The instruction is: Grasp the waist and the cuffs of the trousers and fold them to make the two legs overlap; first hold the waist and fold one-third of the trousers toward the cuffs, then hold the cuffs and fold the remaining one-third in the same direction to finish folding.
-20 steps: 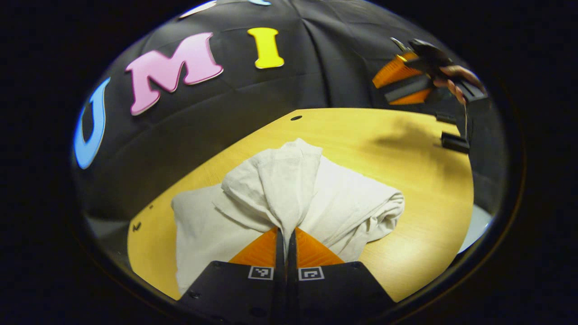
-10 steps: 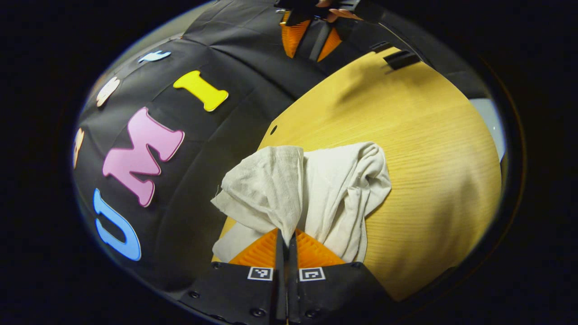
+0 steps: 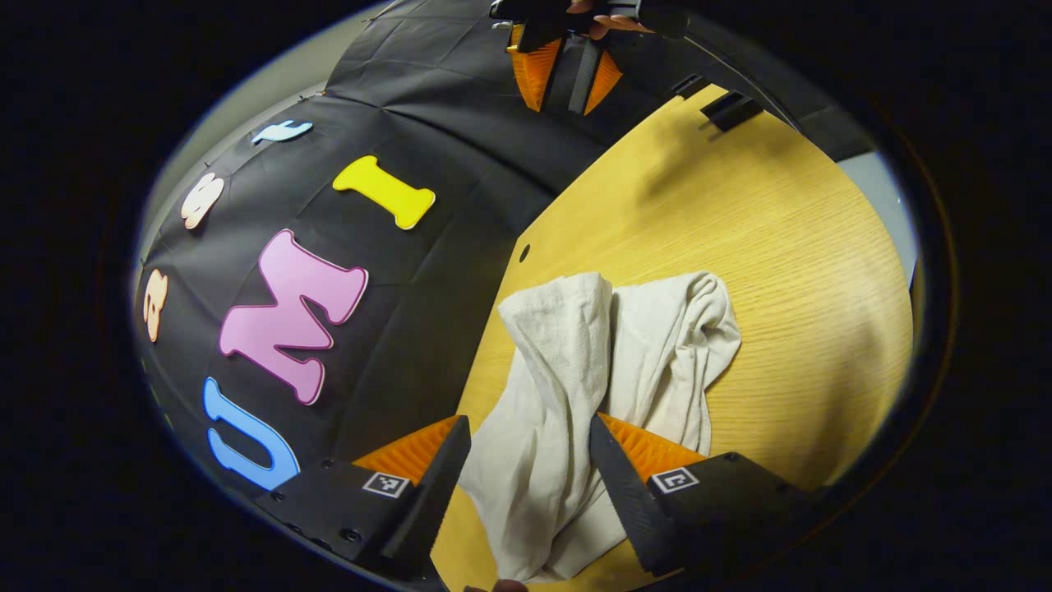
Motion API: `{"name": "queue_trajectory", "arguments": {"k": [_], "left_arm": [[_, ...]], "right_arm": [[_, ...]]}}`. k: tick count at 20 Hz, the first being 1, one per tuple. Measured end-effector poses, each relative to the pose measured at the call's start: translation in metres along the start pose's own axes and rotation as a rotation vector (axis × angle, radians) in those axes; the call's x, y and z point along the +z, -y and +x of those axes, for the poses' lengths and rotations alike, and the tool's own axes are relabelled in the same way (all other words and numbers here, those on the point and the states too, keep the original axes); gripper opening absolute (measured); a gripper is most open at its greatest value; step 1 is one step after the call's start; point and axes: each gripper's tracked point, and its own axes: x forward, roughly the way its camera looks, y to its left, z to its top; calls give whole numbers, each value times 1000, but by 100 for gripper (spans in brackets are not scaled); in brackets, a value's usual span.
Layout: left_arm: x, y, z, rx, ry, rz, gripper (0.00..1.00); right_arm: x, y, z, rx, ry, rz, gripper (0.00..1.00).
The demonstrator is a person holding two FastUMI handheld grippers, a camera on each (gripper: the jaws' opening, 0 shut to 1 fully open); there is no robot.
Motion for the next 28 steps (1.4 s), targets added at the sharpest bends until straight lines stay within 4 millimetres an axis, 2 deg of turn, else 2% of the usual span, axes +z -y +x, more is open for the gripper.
{"name": "queue_trajectory", "arguments": {"k": [1, 4, 8, 13, 17, 18, 19, 20, 23, 25, 28], "left_arm": [[3, -5, -6, 5, 7, -4, 95], [11, -29, -28, 29, 18, -33, 95], [11, -72, -63, 74, -4, -160, 95], [-7, -130, -105, 151, -76, -374, 95], [-28, -173, -131, 222, -117, -552, 95], [-32, -181, -137, 231, -129, -606, 96], [-37, -186, -142, 237, -141, -663, 96], [-39, -191, -147, 242, -147, -716, 96], [-45, -207, -160, 255, -148, -829, 96], [-47, -218, -168, 264, -137, -870, 96], [-50, -231, -173, 277, -142, -962, 96]], "right_arm": [[1, -5, -5, 4, 8, -8, 54], [-2, -24, -24, 24, 25, -37, 54], [-8, -52, -53, 49, 53, -76, 54], [-24, -92, -83, 61, 76, -145, 54], [-44, -135, -88, 61, 69, -234, 55], [-45, -147, -87, 62, 72, -256, 41], [-46, -160, -87, 73, 75, -269, 62], [-47, -173, -86, 81, 80, -281, 62], [-46, -207, -80, 94, 106, -368, 77], [-44, -227, -79, 95, 133, -441, 81], [-44, -245, -73, 78, 163, -579, 87]]}}
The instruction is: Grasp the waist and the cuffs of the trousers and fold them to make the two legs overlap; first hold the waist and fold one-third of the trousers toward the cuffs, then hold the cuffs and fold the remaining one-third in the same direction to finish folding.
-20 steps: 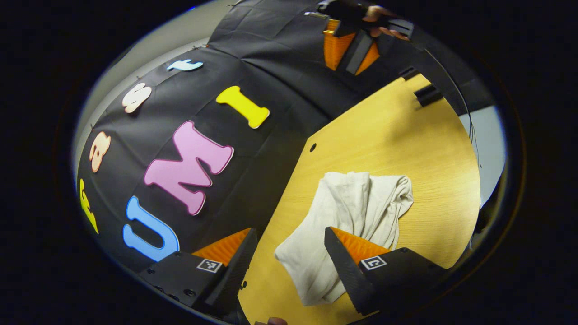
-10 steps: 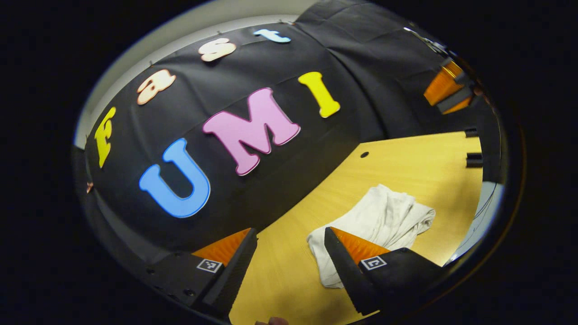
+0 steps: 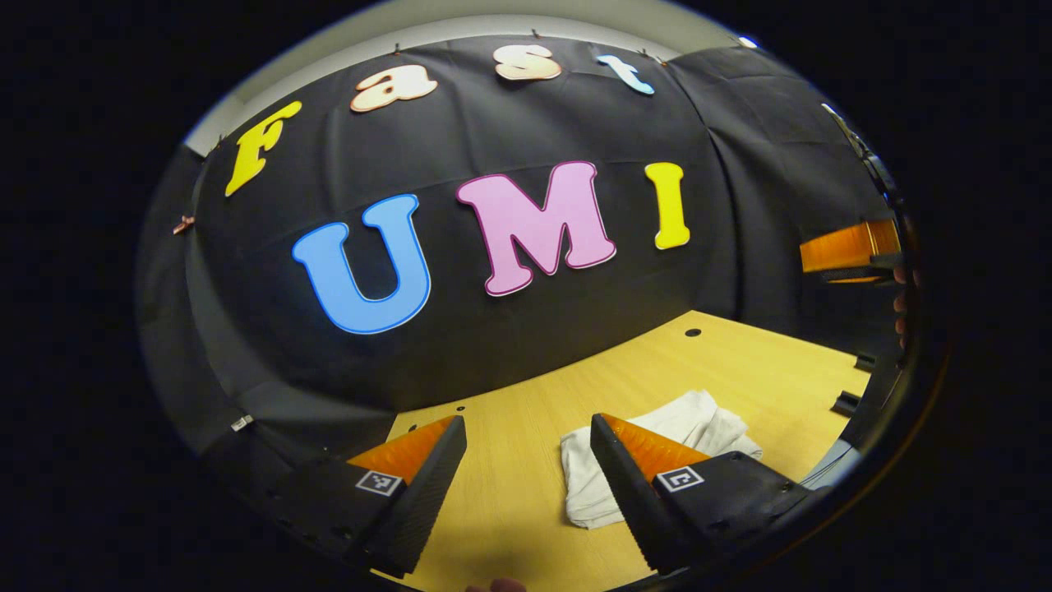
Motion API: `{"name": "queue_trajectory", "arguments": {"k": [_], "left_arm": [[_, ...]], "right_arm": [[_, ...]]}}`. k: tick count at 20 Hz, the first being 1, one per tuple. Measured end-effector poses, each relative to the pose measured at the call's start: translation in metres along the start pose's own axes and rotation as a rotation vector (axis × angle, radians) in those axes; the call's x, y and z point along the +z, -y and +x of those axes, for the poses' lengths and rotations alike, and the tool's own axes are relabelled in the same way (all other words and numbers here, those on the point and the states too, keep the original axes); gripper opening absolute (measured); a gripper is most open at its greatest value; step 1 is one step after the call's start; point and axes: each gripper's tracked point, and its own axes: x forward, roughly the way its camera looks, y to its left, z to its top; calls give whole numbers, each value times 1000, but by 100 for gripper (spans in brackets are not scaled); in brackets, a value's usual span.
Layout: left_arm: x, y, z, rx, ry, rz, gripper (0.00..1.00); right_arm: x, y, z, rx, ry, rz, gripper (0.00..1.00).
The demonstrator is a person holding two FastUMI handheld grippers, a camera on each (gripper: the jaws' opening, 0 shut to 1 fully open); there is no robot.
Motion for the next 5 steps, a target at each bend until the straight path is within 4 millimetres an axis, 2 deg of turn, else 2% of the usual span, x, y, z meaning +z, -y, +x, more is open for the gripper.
{"name": "queue_trajectory", "arguments": {"k": [5], "left_arm": [[16, -15, -1, 25, 5, -135, 96]], "right_arm": [[3, -15, 12, -8, 8, -130, 96]]}}
